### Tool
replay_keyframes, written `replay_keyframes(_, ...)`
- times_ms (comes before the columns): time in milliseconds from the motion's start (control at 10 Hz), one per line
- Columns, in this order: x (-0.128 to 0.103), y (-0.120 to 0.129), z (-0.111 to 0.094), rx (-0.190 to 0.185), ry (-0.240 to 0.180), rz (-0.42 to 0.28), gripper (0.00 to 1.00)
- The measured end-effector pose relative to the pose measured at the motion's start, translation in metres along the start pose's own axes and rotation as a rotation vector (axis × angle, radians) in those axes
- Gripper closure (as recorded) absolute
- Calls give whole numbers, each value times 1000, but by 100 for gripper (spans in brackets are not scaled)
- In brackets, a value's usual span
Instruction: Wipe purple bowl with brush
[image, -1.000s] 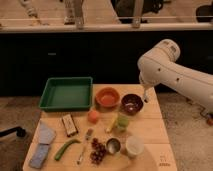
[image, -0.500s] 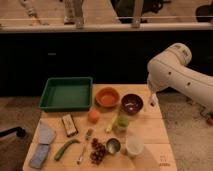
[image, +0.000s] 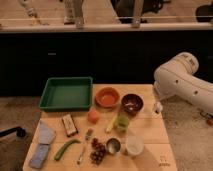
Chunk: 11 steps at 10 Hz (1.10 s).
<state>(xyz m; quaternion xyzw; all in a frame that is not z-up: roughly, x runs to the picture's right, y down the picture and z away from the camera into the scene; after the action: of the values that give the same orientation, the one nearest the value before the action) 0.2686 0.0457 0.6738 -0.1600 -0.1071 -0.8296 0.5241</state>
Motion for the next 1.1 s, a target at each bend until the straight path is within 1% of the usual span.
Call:
replay_keyframes(300, -21, -3, 7, 15, -21, -6, 100)
replay_keyframes(700, -32, -15, 14, 47, -33, -28, 100)
replay_keyframes(1100, -39, -31, 16, 69, -41, -56, 100)
